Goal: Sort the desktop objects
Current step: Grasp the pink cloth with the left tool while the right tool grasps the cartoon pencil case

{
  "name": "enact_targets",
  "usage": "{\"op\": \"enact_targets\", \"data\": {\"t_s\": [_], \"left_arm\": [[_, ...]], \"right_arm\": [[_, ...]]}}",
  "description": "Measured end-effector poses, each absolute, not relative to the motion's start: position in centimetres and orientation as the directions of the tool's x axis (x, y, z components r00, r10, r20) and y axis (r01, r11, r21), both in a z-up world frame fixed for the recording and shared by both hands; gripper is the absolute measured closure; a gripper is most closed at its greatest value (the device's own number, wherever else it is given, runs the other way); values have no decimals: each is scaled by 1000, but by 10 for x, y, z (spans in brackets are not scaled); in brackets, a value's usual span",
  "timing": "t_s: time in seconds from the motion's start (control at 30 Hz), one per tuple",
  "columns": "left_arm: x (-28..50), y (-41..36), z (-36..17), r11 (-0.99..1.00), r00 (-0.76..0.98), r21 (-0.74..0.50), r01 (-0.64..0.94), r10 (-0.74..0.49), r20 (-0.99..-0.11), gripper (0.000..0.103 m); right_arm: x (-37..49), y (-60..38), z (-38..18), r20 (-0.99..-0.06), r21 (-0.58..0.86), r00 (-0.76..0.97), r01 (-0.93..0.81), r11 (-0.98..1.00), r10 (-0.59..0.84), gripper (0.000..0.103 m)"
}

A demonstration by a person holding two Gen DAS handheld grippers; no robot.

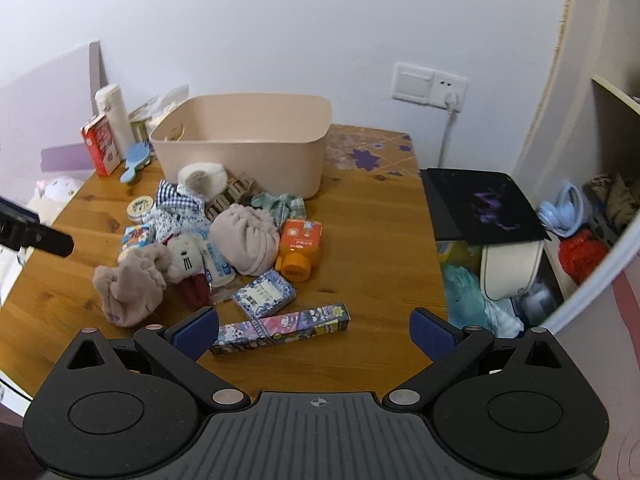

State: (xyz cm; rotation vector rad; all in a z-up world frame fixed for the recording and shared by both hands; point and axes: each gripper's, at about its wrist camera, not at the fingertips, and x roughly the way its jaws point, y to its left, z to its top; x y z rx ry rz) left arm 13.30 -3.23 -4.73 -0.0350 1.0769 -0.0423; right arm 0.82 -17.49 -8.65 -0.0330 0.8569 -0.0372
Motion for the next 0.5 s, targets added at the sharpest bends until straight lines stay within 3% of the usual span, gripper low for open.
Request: {"op": "enact_targets", "data": {"t_s": [0.5], "left_arm": [[176, -34, -108, 1000, 398, -10, 7, -12, -917, 16]], "right_arm": [[78, -193, -153, -872, 117, 483, 56, 992, 76, 0]]}}
